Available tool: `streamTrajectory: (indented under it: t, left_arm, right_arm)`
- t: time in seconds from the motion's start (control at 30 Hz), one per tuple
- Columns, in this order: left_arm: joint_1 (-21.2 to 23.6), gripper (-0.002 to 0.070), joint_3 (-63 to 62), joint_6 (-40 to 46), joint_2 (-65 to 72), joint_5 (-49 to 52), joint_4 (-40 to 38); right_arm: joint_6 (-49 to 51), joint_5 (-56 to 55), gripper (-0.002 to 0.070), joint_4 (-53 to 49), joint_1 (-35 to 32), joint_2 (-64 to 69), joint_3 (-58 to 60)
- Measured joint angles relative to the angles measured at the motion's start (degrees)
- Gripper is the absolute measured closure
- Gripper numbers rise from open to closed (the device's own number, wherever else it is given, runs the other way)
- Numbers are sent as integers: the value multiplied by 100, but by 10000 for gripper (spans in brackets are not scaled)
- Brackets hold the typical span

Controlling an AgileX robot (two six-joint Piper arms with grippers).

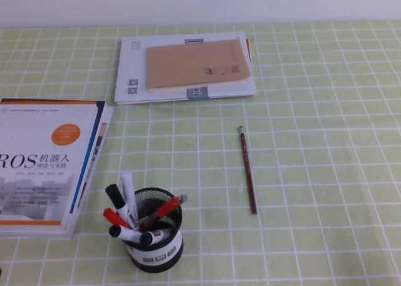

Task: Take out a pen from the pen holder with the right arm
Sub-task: 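Take a marker out of the pen holder and lay it on the table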

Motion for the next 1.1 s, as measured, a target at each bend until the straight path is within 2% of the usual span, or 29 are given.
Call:
streamTrajectory:
  t: [0.27,0.4,0.57,0.73,0.93,1.1]
  left_arm:
    - [0,683,0,0,0,0,0]
    - [0,683,0,0,0,0,0]
    - [0,683,0,0,0,0,0]
    - [0,683,0,0,0,0,0]
    - [0,683,0,0,0,0,0]
    - [0,683,0,0,0,0,0]
  right_arm:
    - [0,-54,689,571,0,0,0]
    - [0,793,689,583,0,184,-546]
    - [-81,2015,688,177,0,1153,-1473]
    - [-716,2861,688,0,0,2411,-2225]
    - [-1389,3163,688,-7,0,3700,-2837]
    - [-2190,3134,688,537,0,4507,-3105]
